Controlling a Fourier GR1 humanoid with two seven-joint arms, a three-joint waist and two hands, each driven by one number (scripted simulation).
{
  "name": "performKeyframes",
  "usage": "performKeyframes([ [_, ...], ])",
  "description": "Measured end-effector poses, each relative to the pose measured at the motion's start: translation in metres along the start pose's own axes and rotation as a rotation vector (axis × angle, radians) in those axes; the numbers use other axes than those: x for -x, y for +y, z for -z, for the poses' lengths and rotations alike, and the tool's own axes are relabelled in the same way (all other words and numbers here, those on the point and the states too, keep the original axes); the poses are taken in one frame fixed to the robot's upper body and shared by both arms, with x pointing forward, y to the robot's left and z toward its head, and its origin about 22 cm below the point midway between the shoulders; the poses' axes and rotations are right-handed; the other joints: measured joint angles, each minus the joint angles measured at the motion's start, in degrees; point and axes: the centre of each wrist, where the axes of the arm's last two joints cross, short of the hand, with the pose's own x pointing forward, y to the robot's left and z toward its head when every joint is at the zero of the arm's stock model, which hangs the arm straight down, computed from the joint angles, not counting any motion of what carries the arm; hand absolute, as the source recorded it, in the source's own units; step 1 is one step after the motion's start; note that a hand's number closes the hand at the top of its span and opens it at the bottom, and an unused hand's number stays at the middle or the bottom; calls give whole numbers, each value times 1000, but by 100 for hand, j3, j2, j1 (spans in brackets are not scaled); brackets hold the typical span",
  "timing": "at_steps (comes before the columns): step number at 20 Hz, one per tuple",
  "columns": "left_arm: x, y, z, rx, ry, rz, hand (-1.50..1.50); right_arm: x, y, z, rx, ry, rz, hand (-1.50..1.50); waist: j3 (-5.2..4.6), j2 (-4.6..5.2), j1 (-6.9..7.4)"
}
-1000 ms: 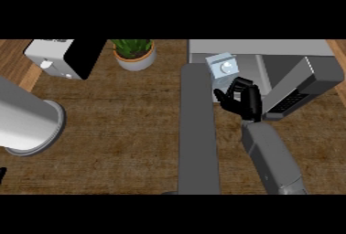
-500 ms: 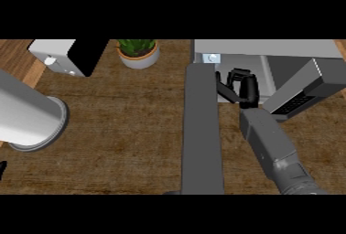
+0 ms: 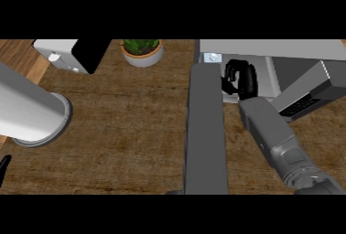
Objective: Pick up the milk, place it into the microwave and close the microwave
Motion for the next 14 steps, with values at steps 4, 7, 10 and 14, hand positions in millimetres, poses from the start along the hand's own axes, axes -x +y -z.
performKeyframes([
  [4, 2, 4, 1, 9, -4, 0, -150, -6, 3, 6, 31, -9, -114, 150, -1, 20, 60],
  [7, 3, 5, 1, 22, -9, 0, -150, -4, -4, 11, 73, 7, -168, 150, 3, 46, 101],
  [10, 3, 3, 4, 28, -12, -2, -150, -3, -13, 16, 118, 27, -191, 150, 7, 68, 125],
  [14, 7, 2, 12, 37, -12, -1, -150, 3, -27, 20, 160, 50, -212, 150, 12, 115, 144],
])
